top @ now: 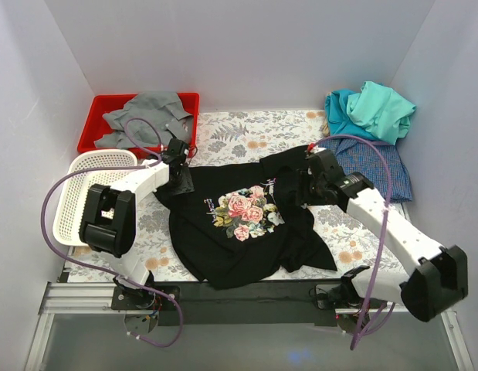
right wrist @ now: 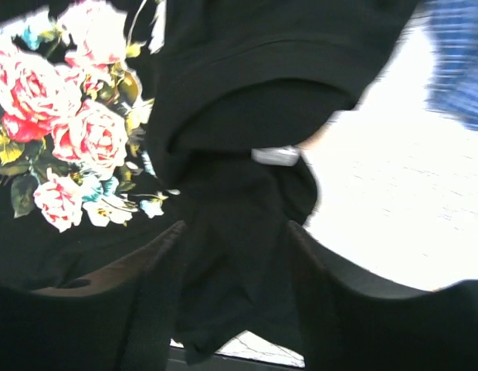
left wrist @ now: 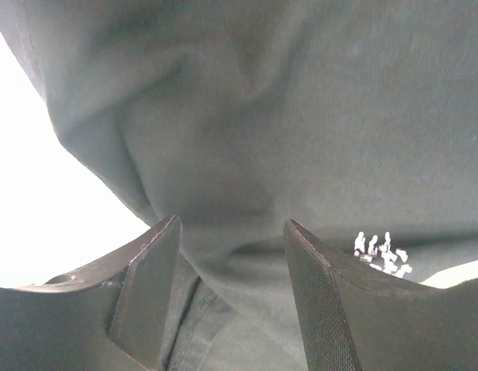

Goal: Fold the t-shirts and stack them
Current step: Flatten the tshirt out

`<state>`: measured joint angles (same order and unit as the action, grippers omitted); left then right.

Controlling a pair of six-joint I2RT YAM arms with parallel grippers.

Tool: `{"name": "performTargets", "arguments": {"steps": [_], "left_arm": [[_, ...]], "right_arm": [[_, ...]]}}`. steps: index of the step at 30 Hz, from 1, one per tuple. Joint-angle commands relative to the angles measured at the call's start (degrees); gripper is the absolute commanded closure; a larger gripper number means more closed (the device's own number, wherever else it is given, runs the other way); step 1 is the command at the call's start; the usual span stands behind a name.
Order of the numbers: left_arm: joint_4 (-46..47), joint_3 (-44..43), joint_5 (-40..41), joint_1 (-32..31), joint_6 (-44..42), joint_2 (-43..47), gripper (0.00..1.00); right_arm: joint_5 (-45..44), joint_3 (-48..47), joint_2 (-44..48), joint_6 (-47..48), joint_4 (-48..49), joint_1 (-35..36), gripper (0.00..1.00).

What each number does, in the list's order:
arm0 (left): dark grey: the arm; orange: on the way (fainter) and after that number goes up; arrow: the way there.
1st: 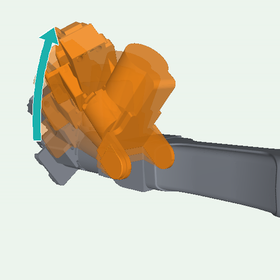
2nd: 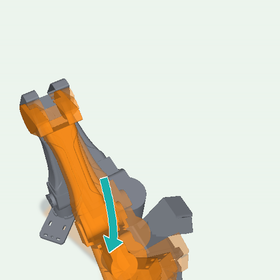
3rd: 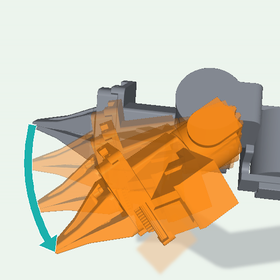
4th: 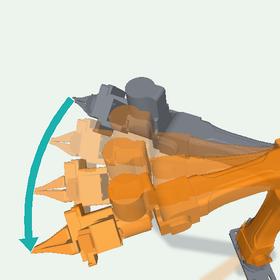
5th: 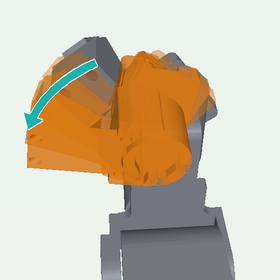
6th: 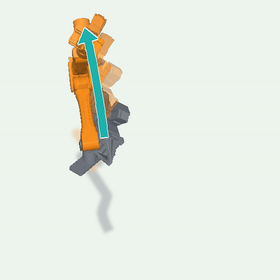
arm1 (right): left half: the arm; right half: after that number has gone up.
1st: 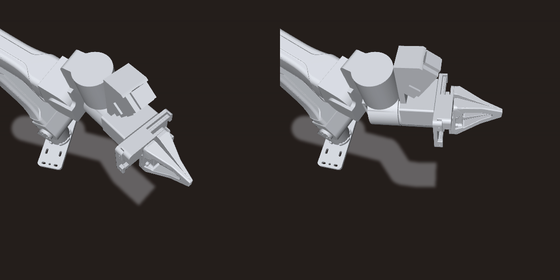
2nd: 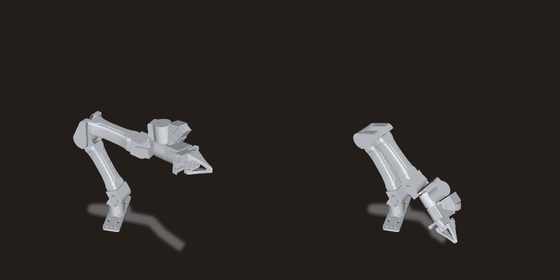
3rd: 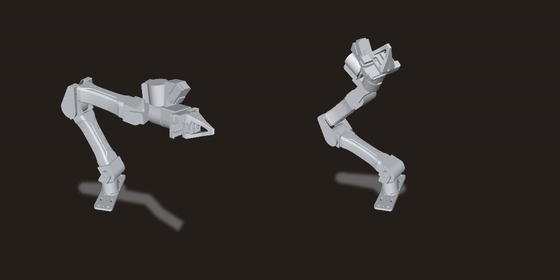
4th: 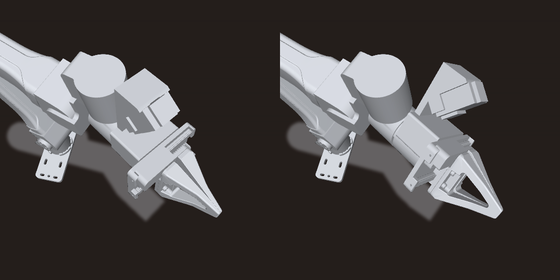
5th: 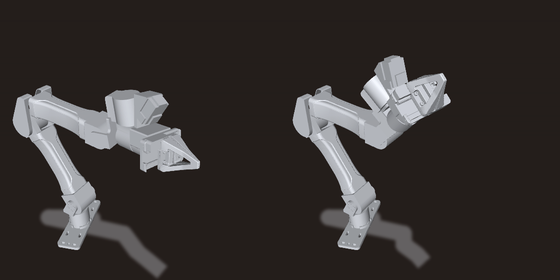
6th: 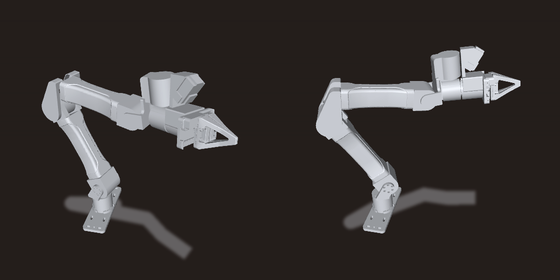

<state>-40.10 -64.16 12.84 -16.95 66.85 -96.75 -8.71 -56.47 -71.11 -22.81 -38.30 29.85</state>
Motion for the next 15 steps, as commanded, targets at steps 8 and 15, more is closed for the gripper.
{"name": "performTargets", "arguments": {"steps": [8,15], "left_arm": [[0.7,-4.6,-1.3,0.5,-1.3,-2.4,0.46],[2.4,-4.5,-5.0,0.5,-0.9,-3.0,0.46]], "right_arm": [[-6.5,6.0,6.3,-9.2,-16.7,-0.1,0.37],[-3.2,12.3,8.6,-11.9,-16.7,-0.1,0.37]]}}
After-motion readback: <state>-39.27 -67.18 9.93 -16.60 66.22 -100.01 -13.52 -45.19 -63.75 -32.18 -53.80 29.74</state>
